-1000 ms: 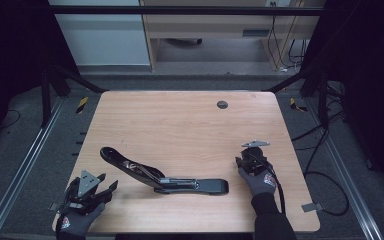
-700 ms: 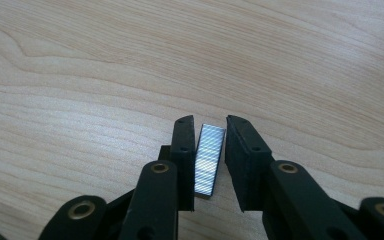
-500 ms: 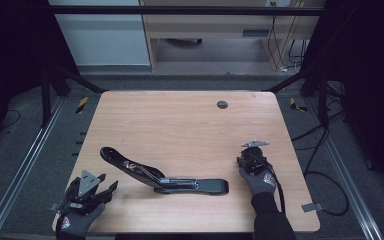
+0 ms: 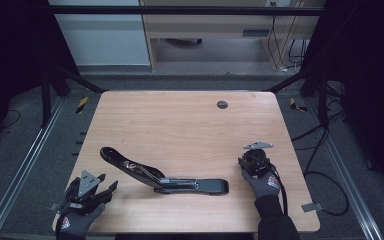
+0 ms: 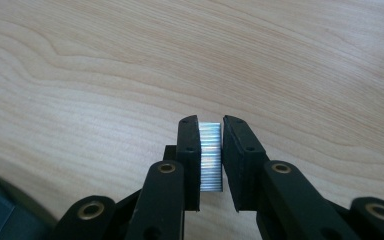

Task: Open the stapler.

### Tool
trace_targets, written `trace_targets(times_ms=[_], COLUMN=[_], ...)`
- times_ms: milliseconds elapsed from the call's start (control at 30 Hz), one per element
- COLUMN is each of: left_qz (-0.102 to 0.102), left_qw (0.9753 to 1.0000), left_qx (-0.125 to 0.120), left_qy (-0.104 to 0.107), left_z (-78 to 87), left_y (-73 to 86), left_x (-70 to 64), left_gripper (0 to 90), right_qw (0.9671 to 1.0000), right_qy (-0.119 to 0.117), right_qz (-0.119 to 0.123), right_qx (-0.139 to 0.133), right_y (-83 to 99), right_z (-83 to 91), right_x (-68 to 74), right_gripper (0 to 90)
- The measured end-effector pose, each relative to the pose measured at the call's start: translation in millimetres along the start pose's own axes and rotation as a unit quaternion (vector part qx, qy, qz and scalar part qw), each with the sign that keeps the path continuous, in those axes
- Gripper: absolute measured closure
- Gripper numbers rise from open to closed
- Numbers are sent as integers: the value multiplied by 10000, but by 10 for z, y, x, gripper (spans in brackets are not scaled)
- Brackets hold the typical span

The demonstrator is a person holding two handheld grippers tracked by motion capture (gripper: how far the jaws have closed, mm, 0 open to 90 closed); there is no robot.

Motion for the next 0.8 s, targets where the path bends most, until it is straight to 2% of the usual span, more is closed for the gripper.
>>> trace_targets(times_ms=[33, 67, 200, 367, 467, 567, 667, 800], left_qz=[1, 2, -10, 7, 19, 12, 2, 11], left_qw=[10000, 10000, 10000, 10000, 10000, 10000, 10000, 10000], left_qx=[-6, -7, -13, -28, -28, -19, -14, -15], left_qy=[-8, -8, -11, -16, -22, -26, -25, -37], left_z=[0, 0, 6, 12, 13, 13, 15, 14], left_y=[0, 0, -2, -3, -3, -3, -3, -1], left_x=[-1, -2, 0, 0, 3, -1, -2, 0], left_gripper=[479, 480, 480, 480, 482, 482, 483, 484], right_qw=[10000, 10000, 9998, 9998, 9996, 9997, 9996, 9996], right_qy=[-47, -27, -145, -187, -271, -218, -276, -245], right_qz=[-47, 20, 22, 106, 23, 96, 39, 123], right_qx=[-1, -7, -99, -55, 5, 56, 79, 77], right_y=[16, 36, 134, 288, 395, 505, 568, 612], right_z=[34, 55, 178, 289, 346, 390, 436, 444], right_x=[6, 0, 0, 21, 40, 41, 37, 41], right_gripper=[783, 783, 783, 783, 783, 783, 782, 783])
Point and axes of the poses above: each handheld gripper's, and its own axes: z roughly backward along the jaws, y roughly out of its underside, x roughly to its left, the point moved 1 cm from there along -z, roughly forward along the jaws, and after that the axes turned 13 degrees about z, right-handed, at the moved point
